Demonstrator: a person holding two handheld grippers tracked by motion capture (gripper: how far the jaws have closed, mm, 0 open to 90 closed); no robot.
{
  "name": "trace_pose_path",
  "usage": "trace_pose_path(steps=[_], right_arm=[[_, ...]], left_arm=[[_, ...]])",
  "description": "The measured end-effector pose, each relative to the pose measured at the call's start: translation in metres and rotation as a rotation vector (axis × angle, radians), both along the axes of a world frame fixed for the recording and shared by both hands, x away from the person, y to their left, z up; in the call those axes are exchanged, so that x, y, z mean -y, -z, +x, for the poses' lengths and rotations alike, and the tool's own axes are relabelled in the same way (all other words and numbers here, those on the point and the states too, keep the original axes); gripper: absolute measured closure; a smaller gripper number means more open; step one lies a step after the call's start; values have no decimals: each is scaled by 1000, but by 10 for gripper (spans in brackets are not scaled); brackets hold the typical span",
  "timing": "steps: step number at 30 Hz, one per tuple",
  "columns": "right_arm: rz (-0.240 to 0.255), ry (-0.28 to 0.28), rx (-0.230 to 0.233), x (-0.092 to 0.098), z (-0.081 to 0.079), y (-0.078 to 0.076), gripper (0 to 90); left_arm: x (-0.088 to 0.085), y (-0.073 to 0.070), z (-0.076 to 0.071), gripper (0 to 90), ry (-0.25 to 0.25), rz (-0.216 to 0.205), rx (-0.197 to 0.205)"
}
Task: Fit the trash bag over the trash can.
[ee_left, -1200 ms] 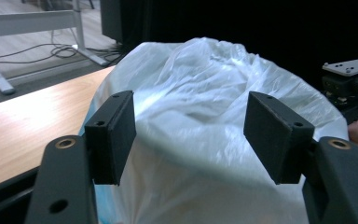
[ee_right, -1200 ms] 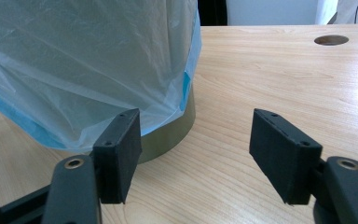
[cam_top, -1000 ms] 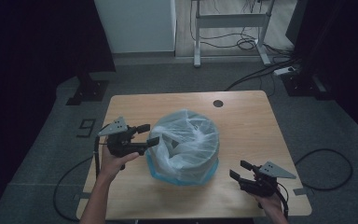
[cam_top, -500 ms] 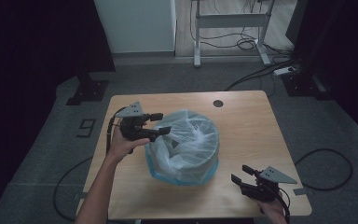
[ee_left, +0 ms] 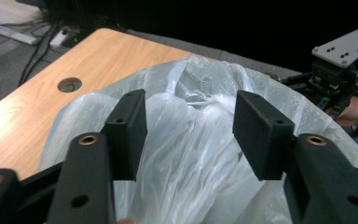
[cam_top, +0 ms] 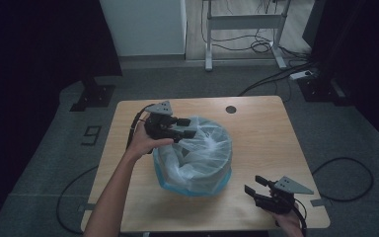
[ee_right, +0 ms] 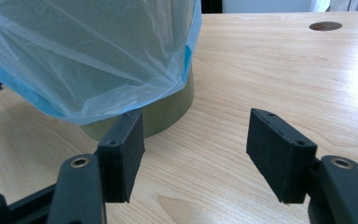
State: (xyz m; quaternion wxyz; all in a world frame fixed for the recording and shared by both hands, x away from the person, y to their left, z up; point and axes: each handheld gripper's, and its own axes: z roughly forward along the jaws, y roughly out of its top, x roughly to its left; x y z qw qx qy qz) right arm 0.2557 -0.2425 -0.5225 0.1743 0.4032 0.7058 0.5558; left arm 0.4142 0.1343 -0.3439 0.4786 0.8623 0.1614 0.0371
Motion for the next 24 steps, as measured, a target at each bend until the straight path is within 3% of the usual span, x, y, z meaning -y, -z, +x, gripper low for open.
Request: trace_pose_path(steps=[3, 4, 5, 6, 8, 9, 10, 11, 13, 15, 19, 24], right_arm=[[-1, 1, 1, 0, 0, 0, 364], [-1, 1, 1, 0, 0, 0, 364], [-2, 1, 0, 0, 0, 0, 364], [-2, 1, 0, 0, 0, 0, 364], [1, 1, -1, 1, 0, 0, 365], [1, 1, -2, 1, 0, 0, 365], [1, 1, -2, 1, 0, 0, 365], [0, 1, -3, 1, 0, -1, 366], [-1, 1, -3, 1, 0, -1, 366], [-2, -2, -3, 0, 0, -1, 365], [-8, -8, -2, -1, 0, -1, 366], [-14, -8, -4, -1, 0, 0, 365]], left_arm=[[12, 6, 5, 532, 22, 66, -33], [12, 6, 5, 540, 22, 66, -33], [18, 9, 6, 544, 28, 110, -37], [18, 9, 6, 552, 28, 110, -37], [27, 13, 7, 559, 51, 185, -58], [30, 14, 8, 559, 56, 222, -57], [30, 14, 8, 560, 56, 222, -57], [34, 15, 7, 558, 56, 268, -55], [35, 16, 7, 553, 55, 282, -52], [39, 17, 7, 540, 44, 332, -44], [42, 18, 5, 525, 47, 365, -36], [39, 16, 3, 487, 50, 356, -22]])
